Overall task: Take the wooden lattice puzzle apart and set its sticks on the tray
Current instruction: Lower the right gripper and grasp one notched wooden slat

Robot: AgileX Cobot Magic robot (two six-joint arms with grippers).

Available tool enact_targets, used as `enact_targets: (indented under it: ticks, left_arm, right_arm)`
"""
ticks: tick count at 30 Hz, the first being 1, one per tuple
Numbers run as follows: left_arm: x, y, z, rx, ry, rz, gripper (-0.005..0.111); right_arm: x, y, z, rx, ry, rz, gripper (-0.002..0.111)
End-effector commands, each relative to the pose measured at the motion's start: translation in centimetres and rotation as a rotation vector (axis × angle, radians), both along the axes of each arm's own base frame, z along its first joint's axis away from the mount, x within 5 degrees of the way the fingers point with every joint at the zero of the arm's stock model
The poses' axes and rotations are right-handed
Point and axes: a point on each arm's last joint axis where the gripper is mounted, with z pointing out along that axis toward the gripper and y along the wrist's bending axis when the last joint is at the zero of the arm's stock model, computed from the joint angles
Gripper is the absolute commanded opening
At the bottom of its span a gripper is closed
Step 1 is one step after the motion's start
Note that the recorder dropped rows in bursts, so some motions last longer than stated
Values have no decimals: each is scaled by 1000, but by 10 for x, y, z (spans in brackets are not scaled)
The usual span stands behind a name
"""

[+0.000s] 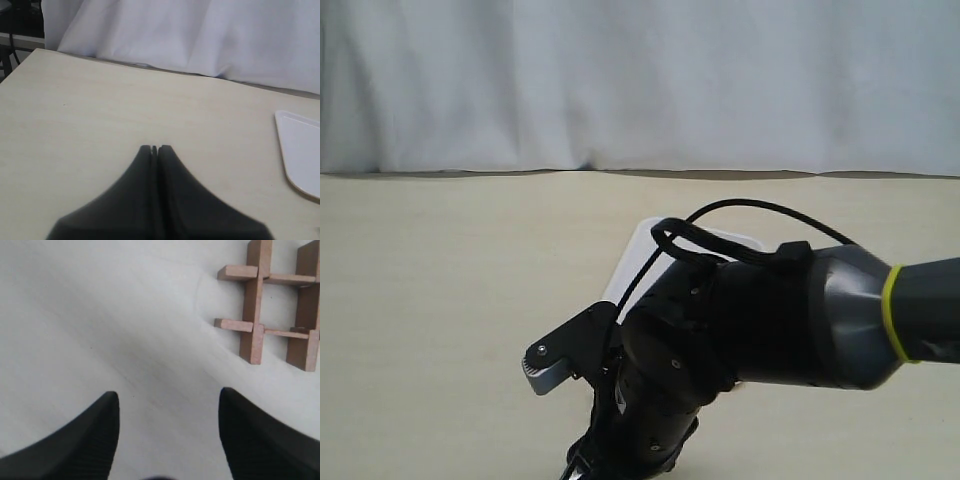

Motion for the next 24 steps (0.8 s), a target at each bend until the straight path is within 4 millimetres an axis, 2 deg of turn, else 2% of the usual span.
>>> enact_targets:
  ticks: [1, 7, 11, 13, 17, 21, 24]
  left_arm:
    - [0, 0, 0, -4, -4, -6, 0]
    - [0, 0, 0, -4, -4, -6, 0]
    - [0, 0, 0, -4, -4, -6, 0]
    - [0, 0, 0, -4, -7, -6, 0]
    - [0, 0, 0, -4, -7, -6, 0]
    - [0, 0, 0, -4, -7, -6, 0]
    - [0, 0, 0, -4, -7, -6, 0]
  right_arm:
    - [3, -2, 0, -21, -7, -5, 56]
    - [8, -7, -1, -65, -59, -74, 55]
    - [13, -9, -16, -78, -40, -88, 49]
    - [20, -18, -22, -83, -25, -142, 49]
    - [25, -15, -22, -50, -71, -129, 48]
    - [29, -20, -22, -43, -80, -139, 34]
    - [29, -22, -23, -45, -73, -146, 34]
